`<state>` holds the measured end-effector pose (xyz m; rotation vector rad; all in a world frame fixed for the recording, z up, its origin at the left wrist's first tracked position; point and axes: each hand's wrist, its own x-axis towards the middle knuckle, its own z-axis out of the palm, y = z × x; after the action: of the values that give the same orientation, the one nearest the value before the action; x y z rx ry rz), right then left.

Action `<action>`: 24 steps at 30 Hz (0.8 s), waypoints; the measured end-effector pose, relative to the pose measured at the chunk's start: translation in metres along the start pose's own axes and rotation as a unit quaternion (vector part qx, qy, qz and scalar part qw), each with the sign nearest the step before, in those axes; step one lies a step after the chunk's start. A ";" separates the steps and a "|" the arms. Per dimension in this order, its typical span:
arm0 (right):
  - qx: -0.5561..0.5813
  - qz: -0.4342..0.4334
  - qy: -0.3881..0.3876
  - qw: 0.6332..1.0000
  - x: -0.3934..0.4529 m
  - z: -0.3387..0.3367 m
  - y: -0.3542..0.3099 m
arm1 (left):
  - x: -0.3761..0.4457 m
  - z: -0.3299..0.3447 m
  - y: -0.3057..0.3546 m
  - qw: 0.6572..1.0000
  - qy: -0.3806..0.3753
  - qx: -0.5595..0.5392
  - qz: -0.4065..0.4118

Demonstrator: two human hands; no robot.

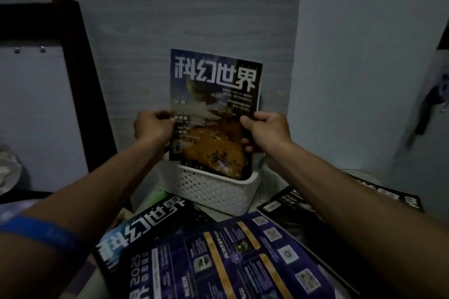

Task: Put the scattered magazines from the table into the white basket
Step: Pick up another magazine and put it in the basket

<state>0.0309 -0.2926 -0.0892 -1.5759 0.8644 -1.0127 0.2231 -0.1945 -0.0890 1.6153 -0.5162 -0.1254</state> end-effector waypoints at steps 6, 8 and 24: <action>-0.012 -0.002 0.012 1.000 0.016 0.008 0.032 | 0.008 0.016 -0.038 0.999 0.007 -0.027 -0.041; -0.017 0.007 0.021 1.000 0.019 0.009 0.031 | 0.010 0.018 -0.039 0.999 0.010 -0.028 -0.038; -0.223 -0.081 -0.334 0.912 -0.147 -0.077 0.021 | -0.130 -0.046 -0.045 0.852 -0.404 0.295 0.152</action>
<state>-0.0977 -0.1925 -0.1274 -2.2223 0.4967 -0.3188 0.1360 -0.0990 -0.1559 2.0133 -1.5799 -0.4532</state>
